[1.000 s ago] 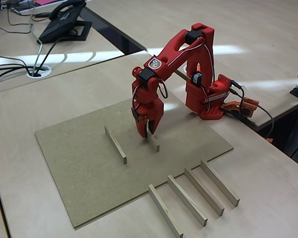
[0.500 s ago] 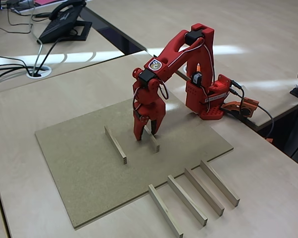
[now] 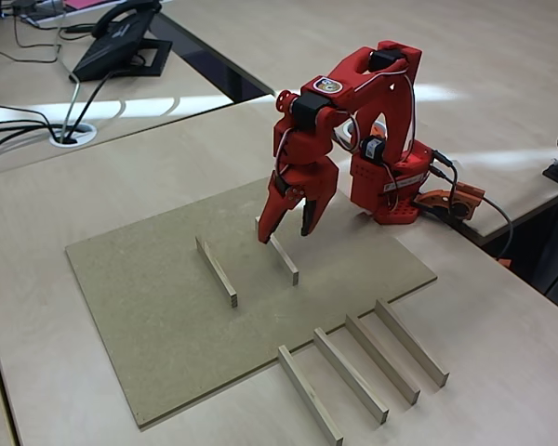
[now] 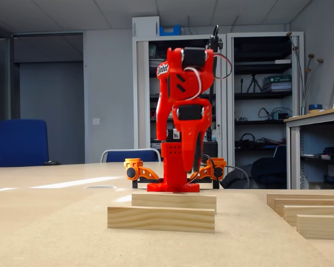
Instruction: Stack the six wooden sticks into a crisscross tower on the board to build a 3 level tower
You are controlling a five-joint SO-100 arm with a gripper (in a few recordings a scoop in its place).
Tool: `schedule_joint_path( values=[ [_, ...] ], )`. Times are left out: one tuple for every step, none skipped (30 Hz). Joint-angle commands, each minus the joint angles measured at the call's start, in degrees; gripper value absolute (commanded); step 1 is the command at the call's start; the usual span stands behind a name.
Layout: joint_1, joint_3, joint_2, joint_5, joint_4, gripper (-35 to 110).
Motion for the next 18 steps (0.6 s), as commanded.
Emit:
schedule_joint_path(
  values=[
    [-8.53,-3.60,2.99,8.96,2.20,33],
    [-11.60,-4.04,2.72,12.22,2.20,33],
    [-14.50,-4.57,2.11,15.73,2.20,33],
    [-17.67,-5.19,1.41,19.51,2.11,33],
    [-20.65,-5.89,0.62,23.29,1.85,33],
    [-23.55,-6.77,-0.35,26.63,1.41,33],
    [-26.28,-7.91,-1.49,30.15,0.97,33],
    [-28.92,-9.23,-2.64,33.40,0.53,33],
    [-31.20,-10.46,-3.69,36.04,0.00,33],
    [-33.22,-11.43,-4.83,38.76,-0.88,33],
    [-35.07,-12.04,-5.54,41.04,-2.02,33],
    [-36.56,-12.30,-6.33,42.89,-3.52,33],
    [-37.97,-12.30,-7.12,44.56,-4.92,33],
    [-39.11,-12.30,-7.91,45.88,-6.33,32],
    [-40.08,-12.13,-8.61,46.58,-7.73,32],
    [-40.96,-11.78,-9.23,47.64,-9.14,32],
    [-41.66,-11.43,-9.84,48.25,-10.55,31],
    [-42.19,-11.16,-10.46,48.43,-11.87,31]
  ],
)
